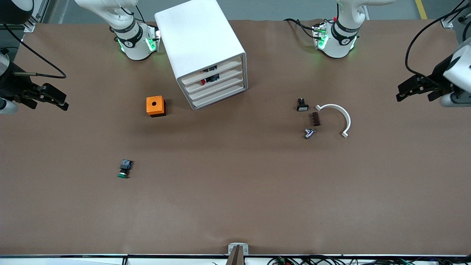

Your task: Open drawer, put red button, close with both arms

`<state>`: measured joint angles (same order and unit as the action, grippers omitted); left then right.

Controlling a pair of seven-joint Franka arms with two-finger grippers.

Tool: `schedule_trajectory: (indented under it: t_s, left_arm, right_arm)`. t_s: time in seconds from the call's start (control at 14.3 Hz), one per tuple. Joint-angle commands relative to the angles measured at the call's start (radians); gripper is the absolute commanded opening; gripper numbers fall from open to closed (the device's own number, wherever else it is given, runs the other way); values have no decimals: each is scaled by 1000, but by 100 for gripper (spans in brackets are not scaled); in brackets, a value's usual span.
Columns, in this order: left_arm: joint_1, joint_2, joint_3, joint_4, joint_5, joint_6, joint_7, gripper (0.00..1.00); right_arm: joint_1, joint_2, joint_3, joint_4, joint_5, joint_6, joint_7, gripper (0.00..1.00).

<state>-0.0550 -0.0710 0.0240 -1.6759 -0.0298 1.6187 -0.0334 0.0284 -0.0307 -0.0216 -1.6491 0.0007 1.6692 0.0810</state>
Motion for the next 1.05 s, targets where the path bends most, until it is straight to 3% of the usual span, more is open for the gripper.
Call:
schedule_trajectory:
  t_s: [0.0, 0.49, 0.98]
  left_arm:
    - [-8, -4, 5, 50, 22, -78, 4, 100]
    - [-8, 3, 1, 65, 19, -166, 12, 100]
    - [-9, 5, 1, 67, 17, -171, 17, 100]
  right_arm:
    - [-25, -17, 16, -9, 19, -2, -20, 100]
    - [-36, -17, 17, -9, 21, -2, -40, 100]
    - [-35, -18, 20, -11, 21, -2, -15, 100]
